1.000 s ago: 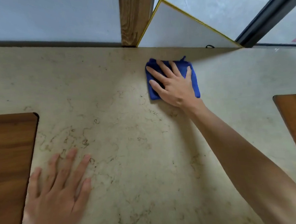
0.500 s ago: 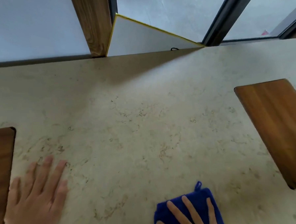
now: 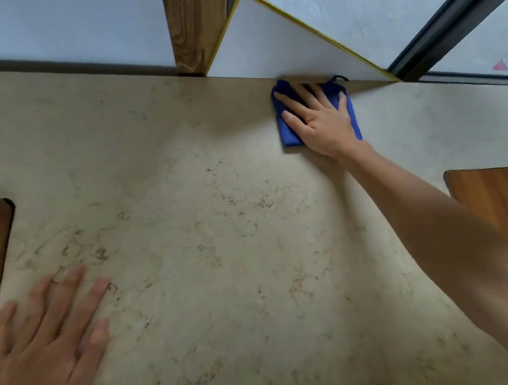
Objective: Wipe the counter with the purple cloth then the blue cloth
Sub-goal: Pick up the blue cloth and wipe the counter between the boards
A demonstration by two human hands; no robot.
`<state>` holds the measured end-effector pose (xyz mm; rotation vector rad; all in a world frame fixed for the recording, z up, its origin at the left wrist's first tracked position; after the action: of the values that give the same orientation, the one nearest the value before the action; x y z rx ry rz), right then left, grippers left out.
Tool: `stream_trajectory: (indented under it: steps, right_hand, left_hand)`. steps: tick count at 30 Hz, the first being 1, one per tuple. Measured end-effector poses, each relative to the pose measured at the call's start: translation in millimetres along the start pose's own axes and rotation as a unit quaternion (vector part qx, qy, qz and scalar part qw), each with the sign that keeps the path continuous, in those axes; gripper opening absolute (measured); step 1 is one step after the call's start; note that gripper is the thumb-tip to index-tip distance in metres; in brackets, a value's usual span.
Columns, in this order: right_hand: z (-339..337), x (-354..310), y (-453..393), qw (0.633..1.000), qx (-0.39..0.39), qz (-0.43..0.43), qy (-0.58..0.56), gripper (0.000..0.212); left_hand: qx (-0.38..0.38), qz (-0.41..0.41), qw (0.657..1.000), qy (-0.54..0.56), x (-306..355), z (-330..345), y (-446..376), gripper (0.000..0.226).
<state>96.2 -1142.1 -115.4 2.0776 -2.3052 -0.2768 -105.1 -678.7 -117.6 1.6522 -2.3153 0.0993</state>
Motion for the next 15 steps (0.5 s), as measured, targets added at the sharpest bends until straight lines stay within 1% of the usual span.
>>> stream_trajectory:
  steps: [1, 3, 5, 7, 9, 12, 15]
  right_hand:
    - [0, 0, -4, 1.000, 0.000, -0.001, -0.002, 0.052]
    - [2, -7, -4, 1.000, -0.001, -0.003, -0.007, 0.053]
    - [4, -11, 12, 1.000, 0.009, 0.012, -0.011, 0.052]
    - [10, -9, 55, 1.000, 0.017, 0.025, -0.004, 0.051]
    - [22, -7, 132, 0.999, 0.025, 0.030, 0.017, 0.052]
    - [42, -14, 283, 0.998, 0.041, 0.026, 0.038, 0.053]
    - [82, -55, 430, 0.998, -0.003, 0.000, 0.063, 0.056]
  left_hand:
    - [-0.016, -0.046, 0.999, 0.015, -12, 4, -1, 0.063]
    - [-0.054, -0.068, 0.996, 0.018, -29, 18, 3, 0.072]
    - [-0.068, -0.061, 0.996, 0.004, -40, 31, 6, 0.066]
    - [-0.060, -0.069, 0.996, 0.004, -54, 39, 6, 0.060]
    - [-0.067, -0.088, 0.994, 0.002, -64, 45, 3, 0.060]
    - [-0.089, -0.092, 0.992, 0.002, -72, 54, 2, 0.061]
    - [-0.115, -0.075, 0.990, -0.019, -71, 60, 3, 0.062]
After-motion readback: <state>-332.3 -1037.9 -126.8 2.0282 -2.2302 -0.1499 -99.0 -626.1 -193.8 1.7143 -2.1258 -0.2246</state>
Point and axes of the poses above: each hand's wrist, its own y-axis away from the middle knuckle, its own z-axis out of the palm, x = y × z, the point moved 9 cm from there along -y, towards the middle knuckle, and after that the axes turned 3 degrees about y, right-handed, at the moved point
